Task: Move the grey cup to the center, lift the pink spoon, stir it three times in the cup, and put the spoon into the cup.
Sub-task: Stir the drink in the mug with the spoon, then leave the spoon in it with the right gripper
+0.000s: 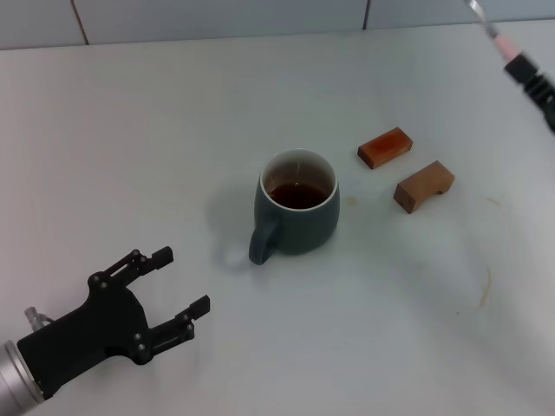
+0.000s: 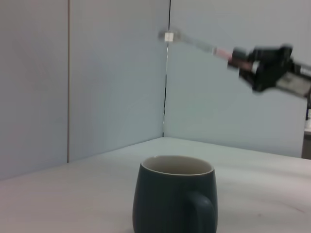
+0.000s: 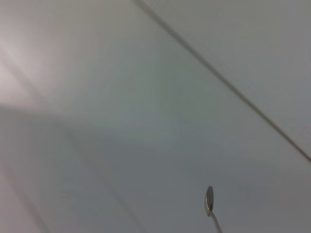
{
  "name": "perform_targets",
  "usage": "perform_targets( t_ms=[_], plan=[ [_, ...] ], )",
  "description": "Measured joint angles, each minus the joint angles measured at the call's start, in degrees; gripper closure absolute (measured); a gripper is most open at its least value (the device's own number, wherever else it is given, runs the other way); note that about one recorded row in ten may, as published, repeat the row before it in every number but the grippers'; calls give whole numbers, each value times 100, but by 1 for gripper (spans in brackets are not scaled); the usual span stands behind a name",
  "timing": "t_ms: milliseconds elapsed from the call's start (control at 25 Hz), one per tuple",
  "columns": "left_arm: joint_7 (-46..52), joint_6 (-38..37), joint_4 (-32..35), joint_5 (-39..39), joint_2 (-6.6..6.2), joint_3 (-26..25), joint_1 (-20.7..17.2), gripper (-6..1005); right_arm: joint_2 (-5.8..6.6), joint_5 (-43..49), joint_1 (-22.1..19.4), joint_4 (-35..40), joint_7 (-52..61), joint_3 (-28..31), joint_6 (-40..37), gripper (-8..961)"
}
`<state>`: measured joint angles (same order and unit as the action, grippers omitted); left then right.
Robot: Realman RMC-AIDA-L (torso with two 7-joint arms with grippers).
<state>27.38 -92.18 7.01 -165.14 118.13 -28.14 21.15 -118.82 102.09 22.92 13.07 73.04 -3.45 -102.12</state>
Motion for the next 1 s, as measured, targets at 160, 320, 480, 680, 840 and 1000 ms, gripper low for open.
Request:
perform_targets(
  t_ms=[160, 320, 480, 680, 840, 1000],
  plan=[
    [-3, 21, 23, -10, 0, 9, 23, 186, 132, 35, 263, 597, 17, -323, -584, 838],
    [-5, 32, 15, -26, -1, 11, 42, 186, 395, 45, 550, 989, 229, -1035, -820, 838],
    [-5, 44, 5, -36, -1, 17, 58, 186, 597, 56, 817, 1507, 668, -1800, -821, 838],
    [-5, 123, -6, -37, 4, 35, 82, 186, 696, 529, 1154, 2704, 1451, -2658, -691, 838],
    [-6, 156, -14, -37, 4, 36, 85, 186, 789, 1109, 1473, 3022, 1807, -2725, -663, 838],
    [-5, 195, -16, -36, 7, 48, 92, 186, 916, 2014, 2053, 3394, 2290, -2835, -700, 837]
  ],
)
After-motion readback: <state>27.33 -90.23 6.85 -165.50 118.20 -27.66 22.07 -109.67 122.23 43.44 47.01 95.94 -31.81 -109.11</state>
